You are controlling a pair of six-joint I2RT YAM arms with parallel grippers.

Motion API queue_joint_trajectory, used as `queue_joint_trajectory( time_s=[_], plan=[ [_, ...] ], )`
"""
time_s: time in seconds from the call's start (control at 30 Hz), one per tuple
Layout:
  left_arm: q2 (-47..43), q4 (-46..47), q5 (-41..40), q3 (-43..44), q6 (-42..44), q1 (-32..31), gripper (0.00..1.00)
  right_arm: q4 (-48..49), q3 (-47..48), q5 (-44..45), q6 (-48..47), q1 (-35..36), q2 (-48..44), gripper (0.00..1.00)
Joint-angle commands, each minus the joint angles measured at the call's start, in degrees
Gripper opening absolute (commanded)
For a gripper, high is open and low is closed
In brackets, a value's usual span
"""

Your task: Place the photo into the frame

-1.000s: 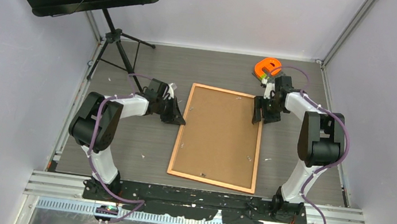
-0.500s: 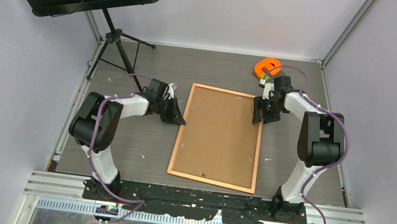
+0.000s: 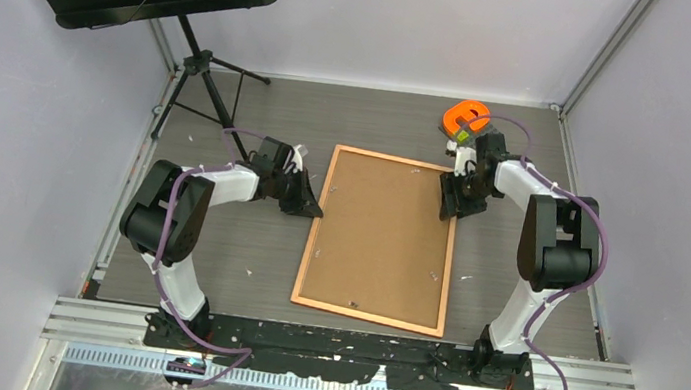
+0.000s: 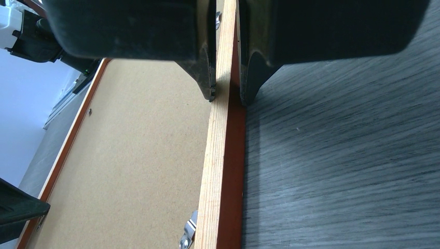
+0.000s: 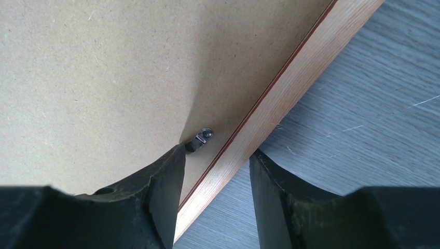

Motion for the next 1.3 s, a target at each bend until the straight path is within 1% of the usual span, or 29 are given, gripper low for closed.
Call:
queue_joint_trajectory(
  time_s=[0.0,0.13,0.2,0.27,0.4,0.7,1.27],
  plan=[
    [4.1,-3.6,-1.2,-1.7,0.2,-0.8,0.00,-0.7,2.1,0.8,-0.8,-0.1,-1.9,0.53],
    [4.2,-3.6,-1.1,-1.5,0.2,-0.8,0.00,-0.2,2.8,-0.1,1.2,-0.6,-1.5,0.52],
    [4.2,-3.7,-1.1,-1.5,0.2,-0.7,0.00,-0.8,3.1,-2.0,2.0,-0.7,-1.3,0.55],
    [4.3,-3.7,-1.0,-1.5,0.2,-0.7,0.00,-1.3,3.1,-3.9,3.2,-0.6,-1.3,0.64],
    [4.4,-3.7,-0.9,-1.4,0.2,-0.7,0.00,-0.2,2.5,-5.4,6.2,-0.6,-1.9,0.66],
    [4.5,-3.7,-0.6,-1.4,0.2,-0.7,0.00,2.0,2.2,-0.5,7.9,-0.6,-1.6,0.60],
    [4.7,-3.7,-0.4,-1.2,0.2,-0.7,0.00,3.8,0.1,2.9,6.6,-0.7,-1.7,0.54]
  ],
)
